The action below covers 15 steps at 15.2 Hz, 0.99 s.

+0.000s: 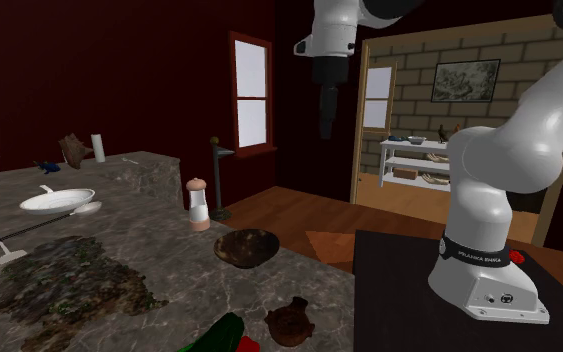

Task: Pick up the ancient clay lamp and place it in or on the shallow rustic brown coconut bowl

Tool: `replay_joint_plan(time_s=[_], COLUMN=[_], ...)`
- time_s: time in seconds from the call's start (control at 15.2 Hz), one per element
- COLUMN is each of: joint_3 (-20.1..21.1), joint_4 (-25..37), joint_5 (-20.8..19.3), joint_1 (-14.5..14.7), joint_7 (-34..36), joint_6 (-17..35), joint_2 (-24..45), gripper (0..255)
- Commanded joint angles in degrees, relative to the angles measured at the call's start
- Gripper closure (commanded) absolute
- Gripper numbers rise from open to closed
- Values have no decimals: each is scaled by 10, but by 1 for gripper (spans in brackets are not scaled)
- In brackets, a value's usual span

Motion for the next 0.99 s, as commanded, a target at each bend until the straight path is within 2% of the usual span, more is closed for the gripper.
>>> replay_joint_plan(time_s=[0.0,0.46,0.92], joint_3=[8,36,68], joint_4=[-20,-55,-55], joint_5=[7,25,30], joint_1=[10,41,65], joint_7=[2,6,13], joint_6=[42,182,318], joint_2=[20,119,249], gripper=[0,0,0])
